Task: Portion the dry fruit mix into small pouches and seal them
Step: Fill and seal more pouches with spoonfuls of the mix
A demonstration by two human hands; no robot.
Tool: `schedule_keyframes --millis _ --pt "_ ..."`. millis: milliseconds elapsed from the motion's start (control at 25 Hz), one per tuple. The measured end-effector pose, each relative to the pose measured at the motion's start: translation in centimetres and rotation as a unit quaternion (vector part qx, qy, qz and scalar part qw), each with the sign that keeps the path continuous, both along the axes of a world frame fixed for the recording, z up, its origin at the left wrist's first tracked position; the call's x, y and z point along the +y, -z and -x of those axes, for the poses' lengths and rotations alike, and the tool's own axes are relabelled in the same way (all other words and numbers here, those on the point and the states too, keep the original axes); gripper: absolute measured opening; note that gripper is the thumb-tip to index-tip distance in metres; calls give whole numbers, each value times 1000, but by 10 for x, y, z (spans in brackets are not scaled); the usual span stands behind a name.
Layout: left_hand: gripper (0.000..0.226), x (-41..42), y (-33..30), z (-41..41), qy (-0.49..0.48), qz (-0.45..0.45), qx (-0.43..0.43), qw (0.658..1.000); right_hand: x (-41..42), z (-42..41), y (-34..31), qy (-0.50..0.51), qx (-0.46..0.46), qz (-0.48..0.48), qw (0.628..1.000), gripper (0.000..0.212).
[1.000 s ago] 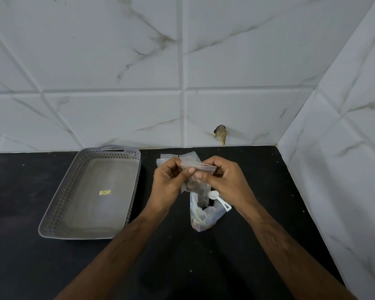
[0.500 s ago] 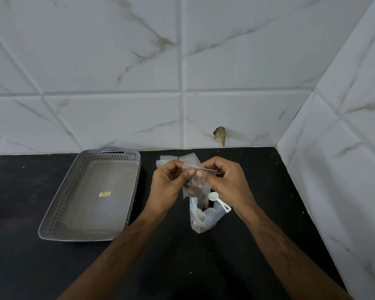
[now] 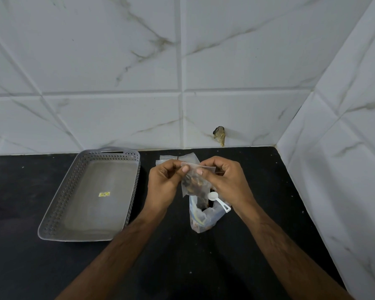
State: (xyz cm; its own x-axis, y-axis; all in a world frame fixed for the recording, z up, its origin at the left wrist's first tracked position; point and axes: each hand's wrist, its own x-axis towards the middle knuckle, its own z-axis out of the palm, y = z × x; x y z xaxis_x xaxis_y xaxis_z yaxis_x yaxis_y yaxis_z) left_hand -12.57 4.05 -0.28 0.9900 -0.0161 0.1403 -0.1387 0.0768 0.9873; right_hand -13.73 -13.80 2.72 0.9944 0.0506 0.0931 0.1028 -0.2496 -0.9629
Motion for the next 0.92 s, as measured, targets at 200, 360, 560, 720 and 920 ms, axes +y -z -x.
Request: schedule_keyframes --millis 200,360,560,720,920 --pt "5 3 -6 4 -7 32 14 999 -5 0 -3 11 28 -44 999 5" --pt "23 0 -12 7 23 21 5 1000 3 4 -5 -9 1 -42 999 3" --pt "26 1 -17 15 33 19 -6 999 12 11 -5 -7 -16 -39 999 5" --pt "15 3 -18 20 11 -5 -16 1000 18 17 -5 3 -40 -2 999 7" --pt "3 13 -25 29 -12 13 -12 1000 24 26 -11 26 -62 -14 998 3"
